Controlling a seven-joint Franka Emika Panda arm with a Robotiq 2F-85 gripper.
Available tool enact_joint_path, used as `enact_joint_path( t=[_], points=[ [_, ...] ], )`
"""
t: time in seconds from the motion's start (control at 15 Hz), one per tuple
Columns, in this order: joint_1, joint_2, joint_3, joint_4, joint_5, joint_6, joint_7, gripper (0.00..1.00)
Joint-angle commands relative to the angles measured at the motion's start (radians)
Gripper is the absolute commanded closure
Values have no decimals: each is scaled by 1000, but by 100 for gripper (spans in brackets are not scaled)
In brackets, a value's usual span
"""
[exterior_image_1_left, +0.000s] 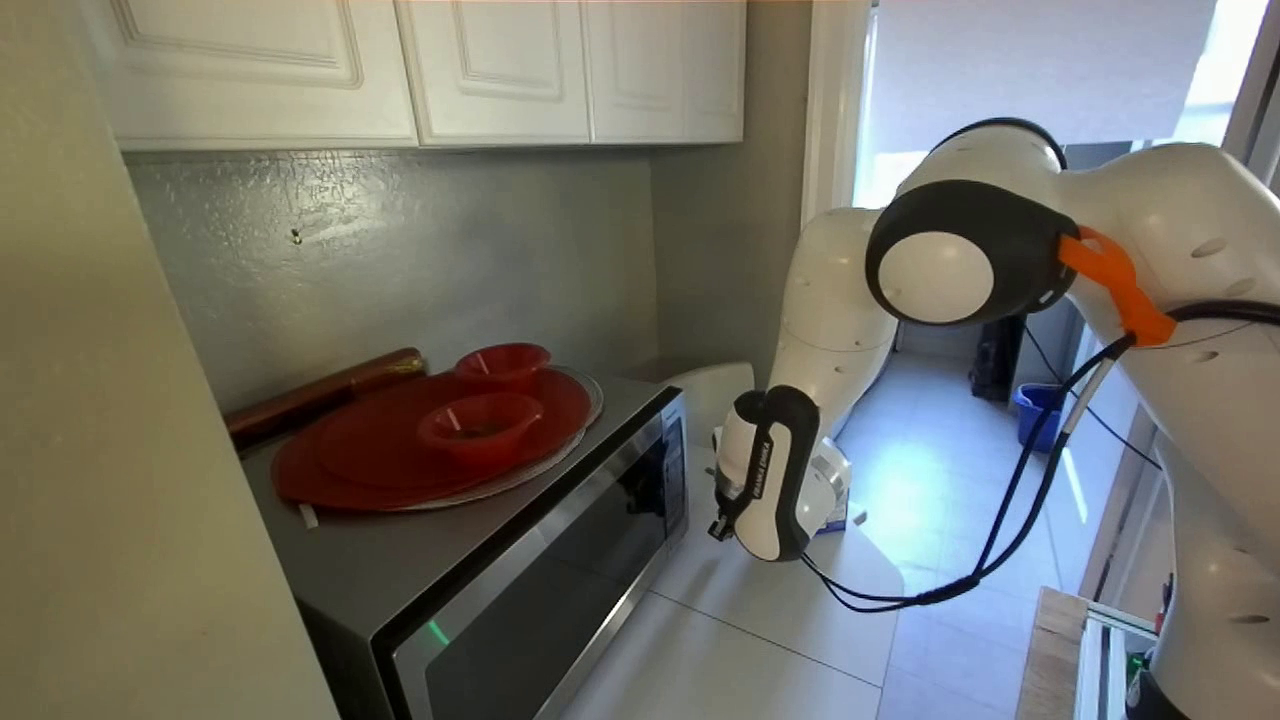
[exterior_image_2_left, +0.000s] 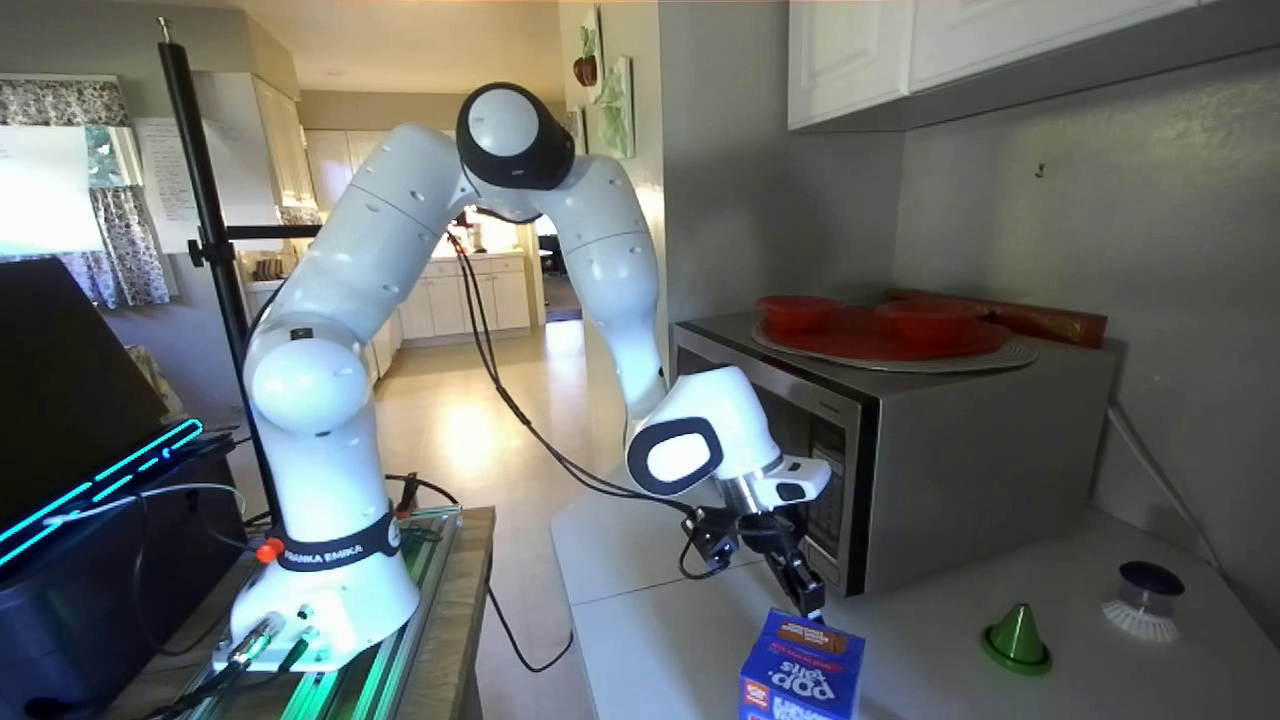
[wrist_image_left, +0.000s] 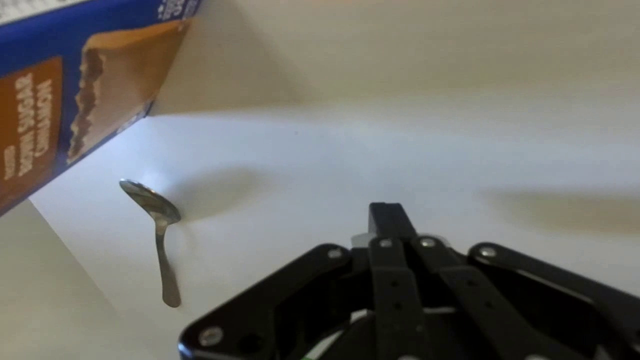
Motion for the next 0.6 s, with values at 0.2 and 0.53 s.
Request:
enact_joint_path(
  t=[0.2,0.53],
  points=[
    [5,-100,16,-92,-80,-19,-27,100],
    [-70,-210,97,-137,-99,-37,-18,100]
  ],
)
